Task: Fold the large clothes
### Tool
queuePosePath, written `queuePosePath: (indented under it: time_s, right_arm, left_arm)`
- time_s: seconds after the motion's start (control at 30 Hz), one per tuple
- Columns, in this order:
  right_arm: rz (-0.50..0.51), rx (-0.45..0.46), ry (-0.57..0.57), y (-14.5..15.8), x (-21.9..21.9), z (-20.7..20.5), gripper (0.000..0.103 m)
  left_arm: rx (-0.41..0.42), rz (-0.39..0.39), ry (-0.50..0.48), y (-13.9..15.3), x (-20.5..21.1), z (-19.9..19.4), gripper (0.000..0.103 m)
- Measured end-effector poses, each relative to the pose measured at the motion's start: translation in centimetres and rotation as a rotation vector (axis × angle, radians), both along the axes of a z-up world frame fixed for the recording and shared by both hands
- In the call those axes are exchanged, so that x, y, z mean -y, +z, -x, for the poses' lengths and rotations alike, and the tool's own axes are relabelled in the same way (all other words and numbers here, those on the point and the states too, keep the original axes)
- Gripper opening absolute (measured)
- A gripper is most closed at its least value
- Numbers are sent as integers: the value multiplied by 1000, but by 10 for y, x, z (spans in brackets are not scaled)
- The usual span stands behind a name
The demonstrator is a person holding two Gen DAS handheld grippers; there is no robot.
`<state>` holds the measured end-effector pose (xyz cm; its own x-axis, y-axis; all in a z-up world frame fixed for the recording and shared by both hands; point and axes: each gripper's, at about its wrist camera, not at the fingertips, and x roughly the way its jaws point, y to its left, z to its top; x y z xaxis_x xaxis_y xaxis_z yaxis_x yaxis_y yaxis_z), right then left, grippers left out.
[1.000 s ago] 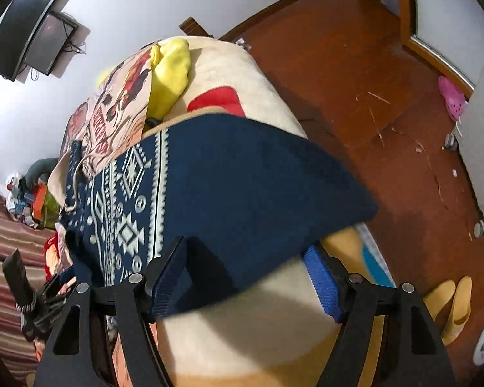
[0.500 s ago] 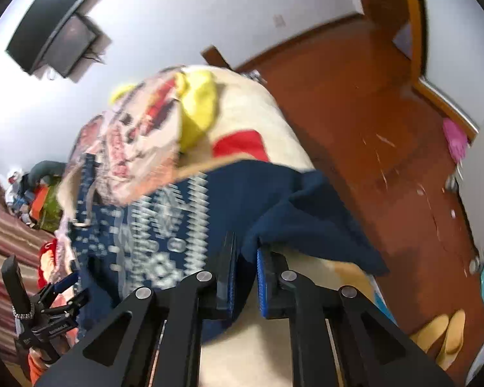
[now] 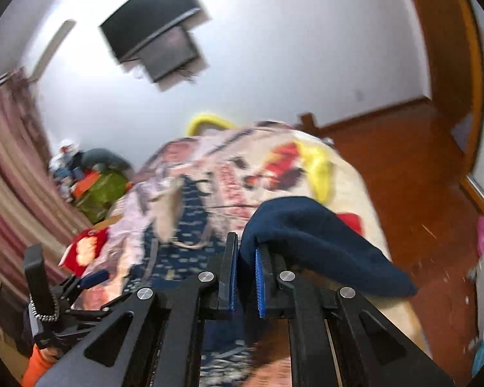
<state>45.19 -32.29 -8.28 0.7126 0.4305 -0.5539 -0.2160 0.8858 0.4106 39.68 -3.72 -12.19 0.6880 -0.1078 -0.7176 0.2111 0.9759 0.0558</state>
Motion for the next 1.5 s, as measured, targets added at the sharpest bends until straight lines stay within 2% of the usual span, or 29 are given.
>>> queuePosePath:
  time_s: [0.17, 0.3, 0.5, 0.6, 0.67, 0.7, 0.73, 0.77, 0.8, 0.9, 1.03, 1.1, 1.23, 1.37, 1.5]
  right_arm:
    - [33, -6, 110, -6, -67, 3, 7]
    - [81, -59, 193, -31, -120, 3, 7]
    - [158, -257, 272, -87, -177, -12, 8]
    - [208, -351, 298, -112, -186, -13, 8]
    - [252, -429, 335, -128, -192, -14, 15]
    - [258, -455, 351, -131, -191, -12, 29]
    - [256, -478, 367, -135, -191, -10, 47]
    - [248, -485, 374, -136, -190, -7, 56]
    - [244, -476, 375, -135, -188, -3, 65]
    - [267, -417, 383, -121, -179, 8, 65]
    - [269, -316, 328, -88, -146, 16, 65]
    - [281, -240, 264, -69, -116, 22, 66]
    - [325, -134, 129, -45, -63, 31, 75]
    - [375, -74, 4, -33, -8, 41, 76]
    - [362, -74, -81, -34, 40, 49, 78]
  left_arm:
    - [26, 14, 50, 6, -38, 21, 87]
    - [8, 28, 100, 0, -71, 32, 87]
    - [-45, 43, 166, -19, -114, 43, 87]
    - [-52, 37, 175, -25, -120, 47, 87]
    - [-55, 38, 178, -27, -121, 48, 87]
    - [-56, 41, 176, -27, -120, 48, 87]
    - [-55, 43, 174, -26, -119, 49, 87]
    - [-52, 43, 169, -25, -116, 48, 87]
    - [-50, 42, 164, -24, -114, 47, 87]
    - [-35, 27, 132, -17, -97, 44, 87]
    - [10, 3, 68, 0, -64, 39, 87]
    - [30, -4, 31, 7, -46, 34, 87]
    - [47, -15, -64, 14, 7, 16, 87]
    - [-7, -28, -181, 0, 64, -6, 87]
    - [-123, -54, -276, -30, 125, -29, 87]
